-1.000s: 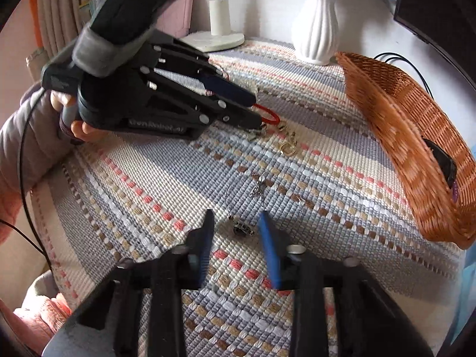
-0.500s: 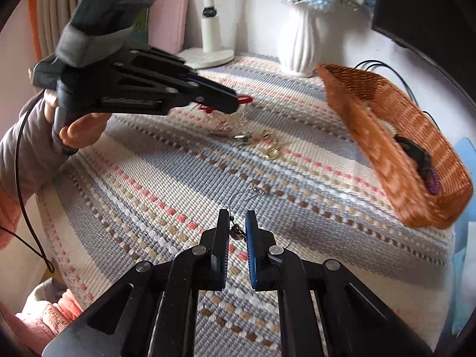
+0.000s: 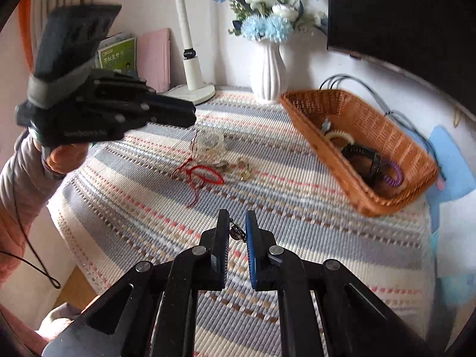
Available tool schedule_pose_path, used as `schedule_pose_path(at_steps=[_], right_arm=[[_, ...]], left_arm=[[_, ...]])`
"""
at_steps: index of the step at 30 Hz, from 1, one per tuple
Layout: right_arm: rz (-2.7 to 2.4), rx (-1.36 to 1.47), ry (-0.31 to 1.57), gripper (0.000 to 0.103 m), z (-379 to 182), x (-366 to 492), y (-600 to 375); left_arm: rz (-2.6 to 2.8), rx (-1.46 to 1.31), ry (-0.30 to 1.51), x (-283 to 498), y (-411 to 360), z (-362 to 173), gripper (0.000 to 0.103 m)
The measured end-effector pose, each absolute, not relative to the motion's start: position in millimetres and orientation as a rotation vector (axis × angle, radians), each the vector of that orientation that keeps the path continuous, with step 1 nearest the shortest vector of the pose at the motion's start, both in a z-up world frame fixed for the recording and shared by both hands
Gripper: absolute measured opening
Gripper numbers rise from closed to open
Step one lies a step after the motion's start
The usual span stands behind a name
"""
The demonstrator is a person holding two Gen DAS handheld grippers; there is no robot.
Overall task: Organize jewelry
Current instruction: 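Grasp the silver hoop earring with the right tool while the left tool lifts the red cord, then carry the red cord and earring into the basket and open both tools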
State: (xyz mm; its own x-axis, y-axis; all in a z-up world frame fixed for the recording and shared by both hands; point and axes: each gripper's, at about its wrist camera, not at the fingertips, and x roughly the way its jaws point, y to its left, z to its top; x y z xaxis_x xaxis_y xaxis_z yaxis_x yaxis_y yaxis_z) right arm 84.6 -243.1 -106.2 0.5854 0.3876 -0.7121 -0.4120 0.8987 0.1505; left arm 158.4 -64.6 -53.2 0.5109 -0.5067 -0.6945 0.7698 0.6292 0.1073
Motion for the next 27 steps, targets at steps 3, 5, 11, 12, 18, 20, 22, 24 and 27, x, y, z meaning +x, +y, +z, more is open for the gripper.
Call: schedule_pose_path(at_steps=[3,5,11,12,18,20,22,24,27], right_arm=[[0.45,-0.016,0.849,0.013,-119,87,-248],[0.449,0.001,0.863,0.013,-124,89,-252],[0.441,0.028,0.87,0.013,-129,94,-260],[0.437,0.035,0.872,0.013,-130,95,-261],[0.415,0.145,0.864,0.014,-127,99,-286],[0.437,0.175,0.871,0.02,-126,96,-292],[0.457,0.163,0.889,0.035,-129,89,-289],[0.478,0.134,0.912,0.037,-135,83,-278],[0.487,0.042,0.947,0.037,-146,72,-252]], left_arm=[[-0.773,0.42,0.763,169,-60,-80,0.015],[-0.767,0.41,0.809,173,-58,-98,0.018],[-0.763,0.426,0.806,176,-60,-121,0.049],[-0.768,0.429,0.799,176,-61,-123,0.048],[-0.741,0.439,0.805,180,-69,-130,0.004],[-0.74,0.415,0.792,178,-67,-126,0.004],[-0.747,0.387,0.778,173,-64,-119,0.004],[-0.758,0.366,0.75,165,-62,-107,0.004],[-0.768,0.354,0.708,150,-63,-90,0.004]])
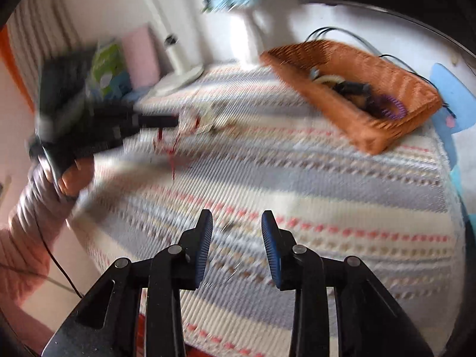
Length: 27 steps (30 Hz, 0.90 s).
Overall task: Organize jewelry
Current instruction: 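Carry the red cord and earring into the basket and open both tools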
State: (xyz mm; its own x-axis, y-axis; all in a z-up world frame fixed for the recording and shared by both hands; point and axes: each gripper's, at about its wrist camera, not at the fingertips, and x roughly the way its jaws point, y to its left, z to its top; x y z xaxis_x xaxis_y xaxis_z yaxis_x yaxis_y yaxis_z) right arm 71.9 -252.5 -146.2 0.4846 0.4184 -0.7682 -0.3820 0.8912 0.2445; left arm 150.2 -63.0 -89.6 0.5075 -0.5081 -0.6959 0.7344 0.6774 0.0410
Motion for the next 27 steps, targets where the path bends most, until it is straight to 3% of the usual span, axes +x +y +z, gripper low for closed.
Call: schedule_pose_path(at_steps=[12,13,15,17,27], right_arm=[[0.584,-0.18,0.967,0.036,-158,33,-198],[0.584,-0.194,0.976,0.034,-162,33,-195],[0.568,-0.238,0.978,0.014,-167,33,-191],[0.543,-0.27,0.954,0.013,-166,33,-190],[0.424,-0.14,0.707,0.013,-59,54,-254]], left_arm=[[-0.729,0.389,0.657,117,-71,-55,0.004],[-0.722,0.396,0.66,117,-72,-53,0.004],[-0.713,0.401,0.656,117,-71,-49,0.004],[-0.714,0.386,0.651,117,-69,-41,0.004],[-0.73,0.319,0.58,130,-78,13,0.004]])
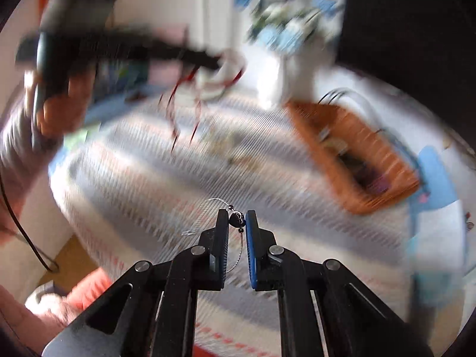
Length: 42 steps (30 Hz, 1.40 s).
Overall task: Organize jewelry
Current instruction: 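Carry the red cord and earring into the basket and open both tools, then withdraw both tools toward the clear bead bracelet and gold earrings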
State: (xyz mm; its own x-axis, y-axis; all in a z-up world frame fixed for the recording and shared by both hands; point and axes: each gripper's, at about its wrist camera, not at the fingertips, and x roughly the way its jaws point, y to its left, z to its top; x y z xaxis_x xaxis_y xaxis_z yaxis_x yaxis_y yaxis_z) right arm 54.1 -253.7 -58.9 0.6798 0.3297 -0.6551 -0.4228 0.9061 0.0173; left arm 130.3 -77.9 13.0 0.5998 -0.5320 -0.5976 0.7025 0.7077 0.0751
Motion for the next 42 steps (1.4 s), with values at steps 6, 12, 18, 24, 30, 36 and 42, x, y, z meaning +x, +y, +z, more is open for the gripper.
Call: schedule_pose_path(at_steps=[6,12,18,24,30,36,42], right_arm=[[0.276,-0.038,0.625,0.013,-13,108,-306],[0.176,0.152,0.682,0.013,-35,190,-363],[0.127,0.252,0.771,0.013,-84,238,-393],[0.078,0.263,0.822,0.013,-112,265,-399],[0.161,0.259,0.837,0.022,-112,277,-385],[0.189,0.287,0.798,0.034,-95,245,-386],[0.244,0.281,0.728,0.035,-57,202,-363]], left_arm=[[-0.751,0.282,0.501,165,-112,49,0.004],[-0.72,0.259,0.51,223,-167,38,0.004],[-0.616,0.306,0.581,292,-221,-18,0.004],[-0.578,0.347,0.647,319,-247,-62,0.004],[-0.618,0.311,0.707,328,-248,-70,0.024],[-0.599,0.322,0.642,295,-212,-44,0.042],[-0.56,0.288,0.57,246,-145,-5,0.042]])
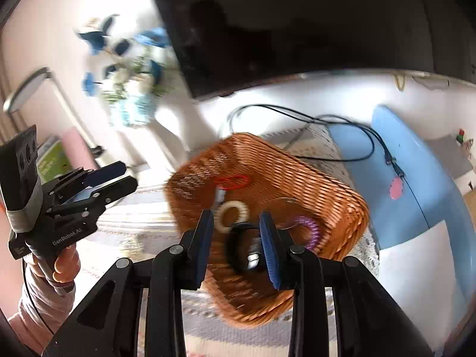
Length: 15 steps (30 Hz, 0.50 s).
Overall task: Organize jewelry
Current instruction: 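Withdraw both tools toward the clear bead bracelet and gold earrings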
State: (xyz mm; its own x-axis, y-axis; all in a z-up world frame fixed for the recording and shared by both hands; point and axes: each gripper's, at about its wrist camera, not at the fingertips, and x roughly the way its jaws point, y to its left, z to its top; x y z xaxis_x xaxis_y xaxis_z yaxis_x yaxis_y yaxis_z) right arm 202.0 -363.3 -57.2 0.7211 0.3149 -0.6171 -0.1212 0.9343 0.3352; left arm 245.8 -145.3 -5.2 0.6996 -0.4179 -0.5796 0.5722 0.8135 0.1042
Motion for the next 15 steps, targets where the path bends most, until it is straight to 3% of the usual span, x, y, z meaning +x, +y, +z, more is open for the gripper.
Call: schedule_pose_path(at_steps=[8,15], right_arm=[[0.386,0.199,0.649,0.035,-7,163,-287],[0.453,0.156,0.69,0.035,-9,159,-237]], left_arm=[[-0.506,0.174,0.455,178,-50,48,0.042],[-0.442,0.151,0.422,157,0,49,0.042]])
